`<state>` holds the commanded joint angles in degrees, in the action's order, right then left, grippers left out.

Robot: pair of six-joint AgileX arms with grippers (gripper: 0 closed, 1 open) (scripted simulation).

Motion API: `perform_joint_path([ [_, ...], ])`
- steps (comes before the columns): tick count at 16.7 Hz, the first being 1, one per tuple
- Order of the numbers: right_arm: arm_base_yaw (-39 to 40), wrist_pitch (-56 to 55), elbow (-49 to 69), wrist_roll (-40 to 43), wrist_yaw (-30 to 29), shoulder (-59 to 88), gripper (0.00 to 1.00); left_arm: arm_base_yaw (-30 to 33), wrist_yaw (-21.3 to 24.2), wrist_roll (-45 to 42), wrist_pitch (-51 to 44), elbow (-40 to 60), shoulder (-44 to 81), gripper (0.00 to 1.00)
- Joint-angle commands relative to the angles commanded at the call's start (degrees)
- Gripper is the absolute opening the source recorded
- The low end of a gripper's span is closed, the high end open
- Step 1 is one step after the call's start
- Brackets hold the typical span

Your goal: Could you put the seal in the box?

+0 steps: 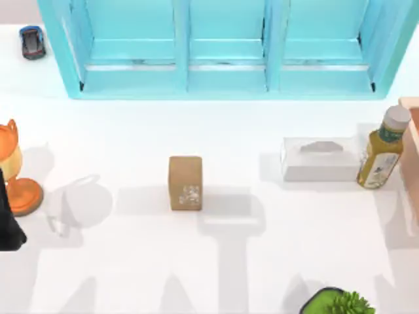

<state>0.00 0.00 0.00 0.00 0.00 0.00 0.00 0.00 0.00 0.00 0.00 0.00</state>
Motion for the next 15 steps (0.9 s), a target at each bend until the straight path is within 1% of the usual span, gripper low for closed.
perform_joint_path([
  [4,0.46,0.91,1.56,-0.44,-0.03,1.41,1.0,0.0,0.0,0.0,0.0,0.0,0.0,1.0],
  [7,2.45,4.84,8.22,-2.38,-0.15,7.53,1.0,0.0,0.0,0.0,0.0,0.0,0.0,1.0],
  [11,7.09,14.1,23.69,-7.01,-0.53,22.01,1.0,0.0,0.0,0.0,0.0,0.0,0.0,1.0],
  [15,13.45,26.75,44.65,-13.41,-1.06,41.75,1.0,0.0,0.0,0.0,0.0,0.0,0.0,1.0],
])
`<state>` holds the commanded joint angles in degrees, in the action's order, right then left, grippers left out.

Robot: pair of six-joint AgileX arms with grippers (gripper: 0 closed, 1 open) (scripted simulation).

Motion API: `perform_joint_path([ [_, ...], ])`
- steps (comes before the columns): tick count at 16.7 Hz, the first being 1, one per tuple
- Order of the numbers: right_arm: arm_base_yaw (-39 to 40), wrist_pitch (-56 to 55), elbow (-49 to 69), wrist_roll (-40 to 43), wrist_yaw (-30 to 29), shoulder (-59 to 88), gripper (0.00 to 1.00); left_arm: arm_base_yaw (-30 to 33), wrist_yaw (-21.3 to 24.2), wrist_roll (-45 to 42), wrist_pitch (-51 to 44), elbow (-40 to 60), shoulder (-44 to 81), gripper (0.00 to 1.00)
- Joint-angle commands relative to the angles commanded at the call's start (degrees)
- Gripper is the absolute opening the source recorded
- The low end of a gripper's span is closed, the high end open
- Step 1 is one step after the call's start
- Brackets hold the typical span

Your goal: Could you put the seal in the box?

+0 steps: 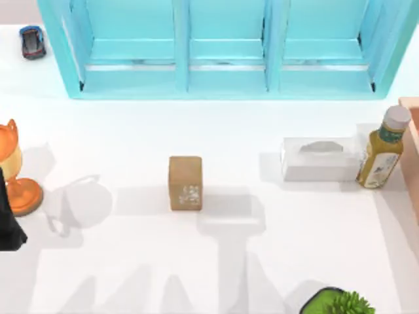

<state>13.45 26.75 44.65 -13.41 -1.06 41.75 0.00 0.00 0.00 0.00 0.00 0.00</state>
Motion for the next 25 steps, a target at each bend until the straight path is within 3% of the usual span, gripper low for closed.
perform_joint_path([
  [15,26.73,53.29,88.81,-27.5,-2.62,84.01,1.0,0.0,0.0,0.0,0.0,0.0,0.0,1.0],
  [20,32.23,64.34,107.55,-33.34,-3.21,101.95,1.0,0.0,0.0,0.0,0.0,0.0,0.0,1.0],
  [25,34.07,68.12,114.07,-35.38,-3.45,108.17,1.0,0.0,0.0,0.0,0.0,0.0,0.0,1.0],
])
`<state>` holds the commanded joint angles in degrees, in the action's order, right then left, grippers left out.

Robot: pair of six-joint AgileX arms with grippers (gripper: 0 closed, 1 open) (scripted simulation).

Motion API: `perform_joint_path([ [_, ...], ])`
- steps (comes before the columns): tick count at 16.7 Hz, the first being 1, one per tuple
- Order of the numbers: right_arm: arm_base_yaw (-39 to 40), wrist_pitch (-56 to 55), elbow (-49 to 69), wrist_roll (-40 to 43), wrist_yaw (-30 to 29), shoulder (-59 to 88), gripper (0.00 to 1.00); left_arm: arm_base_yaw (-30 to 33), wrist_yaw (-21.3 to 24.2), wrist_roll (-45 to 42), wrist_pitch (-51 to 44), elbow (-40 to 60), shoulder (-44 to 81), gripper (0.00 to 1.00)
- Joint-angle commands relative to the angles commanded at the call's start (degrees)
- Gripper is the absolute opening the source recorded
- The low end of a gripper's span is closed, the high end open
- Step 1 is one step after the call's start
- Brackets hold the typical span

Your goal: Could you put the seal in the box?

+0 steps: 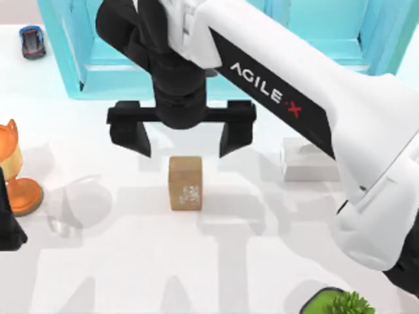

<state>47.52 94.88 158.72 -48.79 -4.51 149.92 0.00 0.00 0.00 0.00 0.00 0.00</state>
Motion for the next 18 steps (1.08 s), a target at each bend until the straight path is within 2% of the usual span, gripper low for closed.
perform_joint_path([
  [7,-0.26,-1.82,-2.09,0.18,0.04,-0.25,1.0,0.0,0.0,0.0,0.0,0.0,0.0,1.0],
  [18,-0.66,-24.7,-28.93,0.69,0.11,-4.28,1.0,0.0,0.0,0.0,0.0,0.0,0.0,1.0],
])
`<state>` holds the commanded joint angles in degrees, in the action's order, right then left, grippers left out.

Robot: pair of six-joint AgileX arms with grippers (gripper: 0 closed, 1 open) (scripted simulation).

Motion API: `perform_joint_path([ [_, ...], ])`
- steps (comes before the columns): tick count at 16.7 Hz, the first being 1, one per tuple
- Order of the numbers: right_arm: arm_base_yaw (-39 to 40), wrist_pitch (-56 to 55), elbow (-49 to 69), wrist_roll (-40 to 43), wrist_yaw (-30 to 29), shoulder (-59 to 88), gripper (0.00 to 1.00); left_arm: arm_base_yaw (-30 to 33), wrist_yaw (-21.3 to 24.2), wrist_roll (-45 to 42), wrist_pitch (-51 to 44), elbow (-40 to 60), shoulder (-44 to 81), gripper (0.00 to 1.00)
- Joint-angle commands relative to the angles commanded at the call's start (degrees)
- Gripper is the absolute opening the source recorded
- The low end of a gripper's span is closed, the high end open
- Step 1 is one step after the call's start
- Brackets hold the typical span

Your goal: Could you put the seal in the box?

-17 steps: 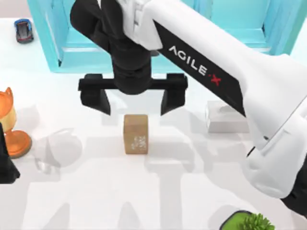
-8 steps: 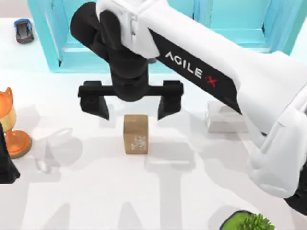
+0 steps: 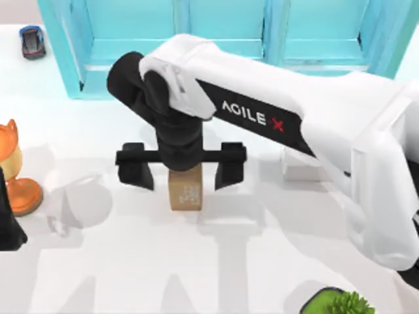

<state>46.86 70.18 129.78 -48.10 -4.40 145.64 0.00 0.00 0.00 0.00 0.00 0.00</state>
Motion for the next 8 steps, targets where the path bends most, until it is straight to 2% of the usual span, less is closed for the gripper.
perform_joint_path([
  [7,-0.03,-2.58,-3.0,0.03,0.0,-0.42,1.0,0.0,0.0,0.0,0.0,0.0,0.0,1.0],
  [8,-0.03,-2.58,-3.0,0.03,0.0,-0.42,0.92,0.0,0.0,0.0,0.0,0.0,0.0,1.0],
])
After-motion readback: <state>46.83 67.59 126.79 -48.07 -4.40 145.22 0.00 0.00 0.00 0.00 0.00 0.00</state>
